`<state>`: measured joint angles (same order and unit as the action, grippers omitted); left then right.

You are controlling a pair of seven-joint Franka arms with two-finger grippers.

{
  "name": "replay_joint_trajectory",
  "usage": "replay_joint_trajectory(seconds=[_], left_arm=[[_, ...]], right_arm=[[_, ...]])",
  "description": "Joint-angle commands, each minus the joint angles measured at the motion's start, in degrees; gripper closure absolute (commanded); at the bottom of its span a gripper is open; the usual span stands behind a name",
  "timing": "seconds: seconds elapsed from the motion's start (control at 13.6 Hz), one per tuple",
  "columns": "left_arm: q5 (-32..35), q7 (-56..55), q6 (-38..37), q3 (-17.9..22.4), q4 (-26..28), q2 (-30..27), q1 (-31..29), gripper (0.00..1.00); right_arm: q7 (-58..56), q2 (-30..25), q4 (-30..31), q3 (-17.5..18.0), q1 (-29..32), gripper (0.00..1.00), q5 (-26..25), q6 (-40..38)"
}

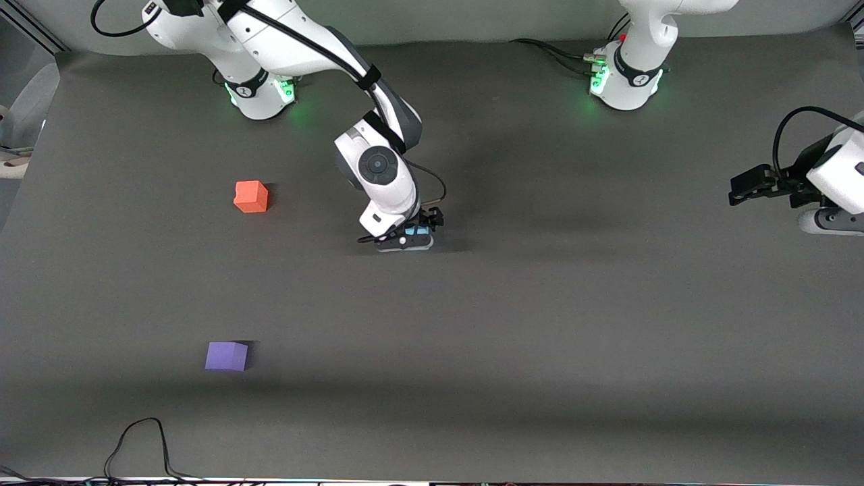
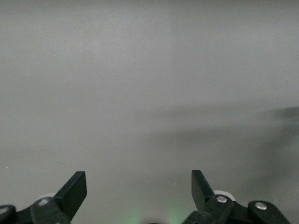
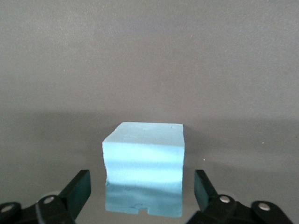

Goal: Place blue block between orange and purple blocks
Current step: 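Lower the right gripper onto the blue cube and close it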

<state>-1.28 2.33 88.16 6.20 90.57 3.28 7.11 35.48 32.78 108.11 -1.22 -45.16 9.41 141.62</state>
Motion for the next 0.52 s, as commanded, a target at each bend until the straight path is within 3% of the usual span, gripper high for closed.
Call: replay_joint_trajectory(seconds=[0.0,0.15,0.29,0.44], left_arm=[[0.57,0.05,-1.06,0.56,-2.06,1.20,0.71,0.00],[0.57,0.14,-0.97,-0.31,-1.89,1.29,0.62,0.00],[0.66,0.14,-0.97,-1.19,-1.89,1.29,-0.43,0.00],[0.66,0.14,-0.97,-1.46,-1.89,1.29,-0.52,0.00]], right_arm=[[1.61,0.00,0.35,-0.98,-1.24,0.22,-1.06,1.11],[1.61,0.09,0.35,-0.98,-1.16,0.43,-1.06,1.29],[1.44,0.00,0.35,-0.98,-0.98,0.56,-1.06,1.38],[1.09,-1.31,0.26,-2.02,-0.80,0.58,-1.06,0.59]])
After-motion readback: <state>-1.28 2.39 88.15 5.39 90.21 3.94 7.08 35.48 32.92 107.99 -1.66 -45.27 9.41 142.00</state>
